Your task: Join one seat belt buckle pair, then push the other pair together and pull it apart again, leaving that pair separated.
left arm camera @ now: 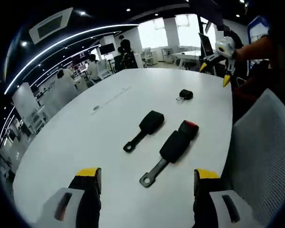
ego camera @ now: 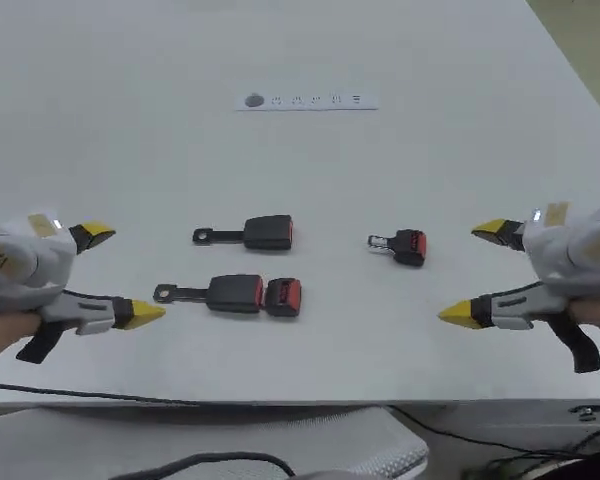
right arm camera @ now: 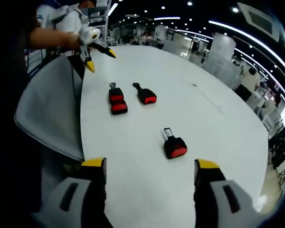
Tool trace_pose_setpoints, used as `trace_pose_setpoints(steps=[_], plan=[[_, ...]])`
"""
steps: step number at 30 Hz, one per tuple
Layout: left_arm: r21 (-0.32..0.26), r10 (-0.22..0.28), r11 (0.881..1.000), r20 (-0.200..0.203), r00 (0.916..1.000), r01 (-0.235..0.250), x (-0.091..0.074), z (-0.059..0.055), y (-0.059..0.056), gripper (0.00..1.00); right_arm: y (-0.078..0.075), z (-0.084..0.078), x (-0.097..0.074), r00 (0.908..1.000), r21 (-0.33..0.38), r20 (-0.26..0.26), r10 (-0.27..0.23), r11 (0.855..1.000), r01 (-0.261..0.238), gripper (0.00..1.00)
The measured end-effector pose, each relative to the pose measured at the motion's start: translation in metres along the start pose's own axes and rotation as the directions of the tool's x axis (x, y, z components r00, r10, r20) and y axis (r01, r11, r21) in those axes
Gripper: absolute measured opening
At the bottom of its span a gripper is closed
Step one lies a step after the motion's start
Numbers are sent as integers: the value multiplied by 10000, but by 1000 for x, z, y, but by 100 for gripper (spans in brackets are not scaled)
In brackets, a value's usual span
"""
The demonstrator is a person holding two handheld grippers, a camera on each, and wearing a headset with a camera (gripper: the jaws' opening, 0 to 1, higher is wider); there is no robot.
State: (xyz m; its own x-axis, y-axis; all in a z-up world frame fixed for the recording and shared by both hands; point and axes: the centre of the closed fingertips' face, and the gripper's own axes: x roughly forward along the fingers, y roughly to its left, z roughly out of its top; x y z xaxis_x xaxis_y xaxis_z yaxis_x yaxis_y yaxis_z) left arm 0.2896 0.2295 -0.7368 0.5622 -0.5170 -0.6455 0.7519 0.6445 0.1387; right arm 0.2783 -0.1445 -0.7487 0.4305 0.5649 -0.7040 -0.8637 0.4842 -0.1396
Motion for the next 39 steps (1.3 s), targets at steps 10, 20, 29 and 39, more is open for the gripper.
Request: trace_pose_setpoints(steps=[10, 20, 29, 39], plan=[[-826, 119, 9965, 92, 9999, -111, -37, -21, 4, 100, 2, -18, -19, 9991, 745, 111, -421, 9964, 412, 92], [-1066, 645, 9923, 85, 9979, -633, -51, -28, 10, 100, 3, -7, -26, 9968, 923, 373, -710, 9935, 673, 100], [-928, 425, 9948, 33, 9991, -420, -50, -27, 8, 100, 2, 3, -21, 9994, 543, 166, -310, 9981, 300, 100], [-951, 327, 9949, -90, 9994, -334, -44, -32, 14, 100, -3, 4, -16, 9982, 701, 184, -562, 9960, 548, 100]])
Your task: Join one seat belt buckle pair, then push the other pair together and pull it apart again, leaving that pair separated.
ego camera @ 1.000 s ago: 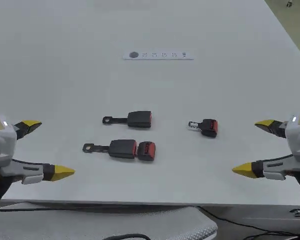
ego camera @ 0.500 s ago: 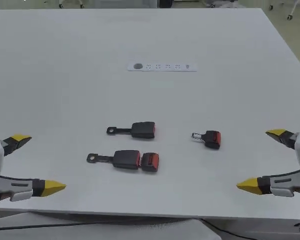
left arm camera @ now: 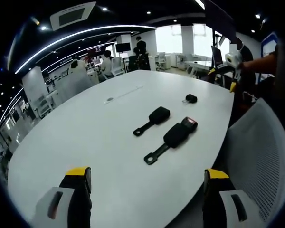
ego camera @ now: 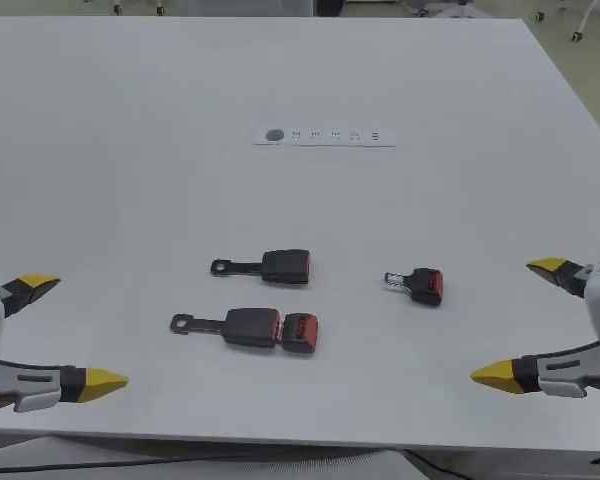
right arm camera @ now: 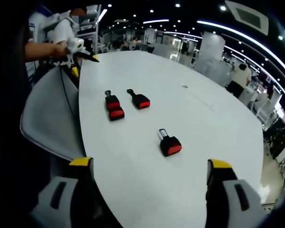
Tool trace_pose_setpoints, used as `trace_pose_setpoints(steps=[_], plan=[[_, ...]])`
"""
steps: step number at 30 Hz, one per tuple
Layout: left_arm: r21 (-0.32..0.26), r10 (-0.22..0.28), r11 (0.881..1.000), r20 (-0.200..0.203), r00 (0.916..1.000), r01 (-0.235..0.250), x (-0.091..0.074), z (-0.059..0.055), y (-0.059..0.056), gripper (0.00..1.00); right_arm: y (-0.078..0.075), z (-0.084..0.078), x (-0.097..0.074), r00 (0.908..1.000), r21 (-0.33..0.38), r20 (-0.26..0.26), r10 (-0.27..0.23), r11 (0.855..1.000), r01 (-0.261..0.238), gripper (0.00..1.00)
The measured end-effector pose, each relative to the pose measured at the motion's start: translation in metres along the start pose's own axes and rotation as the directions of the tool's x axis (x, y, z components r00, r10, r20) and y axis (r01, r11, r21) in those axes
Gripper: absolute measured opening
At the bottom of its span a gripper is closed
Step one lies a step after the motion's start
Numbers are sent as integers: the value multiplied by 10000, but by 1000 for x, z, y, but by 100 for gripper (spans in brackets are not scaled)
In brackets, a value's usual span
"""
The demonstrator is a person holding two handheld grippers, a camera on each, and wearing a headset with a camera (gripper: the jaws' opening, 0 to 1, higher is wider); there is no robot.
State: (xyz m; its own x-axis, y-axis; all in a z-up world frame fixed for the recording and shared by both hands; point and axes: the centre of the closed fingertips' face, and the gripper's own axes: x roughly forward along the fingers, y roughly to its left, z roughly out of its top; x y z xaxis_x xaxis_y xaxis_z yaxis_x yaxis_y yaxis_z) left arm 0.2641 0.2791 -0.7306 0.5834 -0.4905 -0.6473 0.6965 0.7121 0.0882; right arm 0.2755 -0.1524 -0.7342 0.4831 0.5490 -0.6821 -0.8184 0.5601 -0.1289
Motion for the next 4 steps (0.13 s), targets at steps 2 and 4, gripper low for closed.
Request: trace_pose_setpoints(steps=[2, 4], plan=[[-53, 17, 10000, -24, 10000, -17, 1, -2, 2, 100, 1, -2, 3, 10000, 73, -35, 54, 10000, -54, 100], [-120, 42, 9999, -41, 10000, -43, 1, -3, 4, 100, 3, -5, 5, 9999, 105, -128, 93, 9999, -92, 100]])
